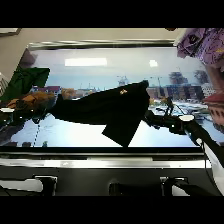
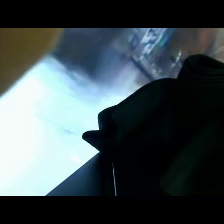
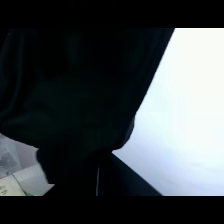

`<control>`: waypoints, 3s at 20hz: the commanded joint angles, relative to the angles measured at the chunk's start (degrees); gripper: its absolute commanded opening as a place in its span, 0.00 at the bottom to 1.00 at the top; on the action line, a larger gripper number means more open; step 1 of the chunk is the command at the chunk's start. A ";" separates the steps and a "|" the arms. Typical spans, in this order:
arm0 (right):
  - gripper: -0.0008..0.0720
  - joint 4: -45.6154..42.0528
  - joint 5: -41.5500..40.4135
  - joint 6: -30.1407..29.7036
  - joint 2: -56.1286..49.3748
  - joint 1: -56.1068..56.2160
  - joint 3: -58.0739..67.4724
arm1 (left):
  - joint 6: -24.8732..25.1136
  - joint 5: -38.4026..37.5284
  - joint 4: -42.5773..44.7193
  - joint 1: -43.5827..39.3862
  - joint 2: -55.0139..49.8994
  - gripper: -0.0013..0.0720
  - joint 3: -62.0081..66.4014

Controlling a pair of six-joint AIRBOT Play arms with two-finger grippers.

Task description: Fold the clothes and pants, and hang the long-sleeved shirts on hangers.

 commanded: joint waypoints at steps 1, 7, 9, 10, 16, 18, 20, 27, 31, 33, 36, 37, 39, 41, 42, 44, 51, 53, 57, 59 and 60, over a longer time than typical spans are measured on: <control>0.05 -0.85 2.36 2.19 3.65 0.00 2.91 | 0.09 -1.88 -2.05 -0.92 1.90 0.04 2.67; 0.05 -14.71 2.95 12.11 4.50 -0.07 35.43 | -5.01 -4.07 -2.01 -1.62 13.99 0.03 24.74; 0.05 -21.92 2.75 17.11 4.50 -0.07 50.93 | -7.63 -3.76 -1.95 -1.60 16.63 0.03 36.72; 0.05 -25.99 3.41 19.37 4.52 -0.07 59.17 | -8.55 -3.87 -1.49 -1.60 17.38 0.03 42.82; 0.05 -37.70 14.34 26.60 10.78 -0.07 87.93 | -18.03 -10.05 7.10 -0.15 27.08 0.03 63.91; 0.05 -38.38 17.22 27.58 16.76 -0.04 86.38 | -22.75 -15.21 14.88 0.17 33.48 0.03 62.20; 0.05 -41.44 21.09 31.65 22.56 -0.07 84.37 | -27.36 -21.31 22.91 0.17 38.80 0.03 60.74; 0.05 -50.86 25.81 39.50 22.77 -0.04 83.41 | -28.04 -28.52 29.92 -0.35 40.48 0.03 57.59; 0.05 -50.23 29.14 44.52 11.72 -0.04 78.40 | -23.43 -29.51 29.62 -5.88 30.25 0.03 52.26; 0.05 -49.72 29.09 44.57 4.55 0.00 73.90 | -22.88 -29.29 30.71 -8.76 21.62 0.03 50.58; 0.05 -49.24 28.63 44.37 -7.78 0.00 70.88 | -22.86 -26.34 31.15 -11.78 5.44 0.03 50.53; 0.05 -48.89 27.56 44.28 -12.37 0.00 70.86 | -22.88 -23.78 30.99 -12.48 0.37 0.03 50.53; 0.05 -48.26 23.04 43.19 -20.50 0.00 70.88 | -22.91 -16.94 30.80 -14.01 -9.16 0.03 50.60; 0.05 -47.41 16.04 42.77 -27.12 0.00 70.88 | -23.08 -11.19 29.33 -14.93 -17.33 0.03 53.02; 0.05 -47.36 12.66 42.80 -29.57 0.00 70.88 | -23.04 -9.40 28.11 -14.97 -21.14 0.03 55.89; 0.05 -47.36 6.71 42.03 -32.96 0.00 70.88 | -23.04 -6.29 26.21 -14.93 -26.58 0.03 61.90; 0.05 -47.87 6.75 39.80 -33.81 0.00 70.88 | -20.90 -10.01 26.27 -14.86 -27.93 0.03 63.10; 0.05 -48.54 11.69 39.74 -33.81 0.00 70.88 | -20.92 -15.32 26.27 -14.88 -27.96 0.03 61.66; 0.05 -53.77 20.24 39.78 -33.94 0.00 70.86 | -22.47 -26.12 26.38 -15.37 -28.04 0.04 57.99; 0.05 -54.95 23.19 39.78 -34.25 0.00 70.58 | -22.88 -30.53 27.41 -15.85 -28.09 0.03 57.88; 0.05 -54.95 24.22 39.78 -34.60 0.00 70.20 | -23.74 -32.17 27.85 -16.02 -28.06 0.03 57.88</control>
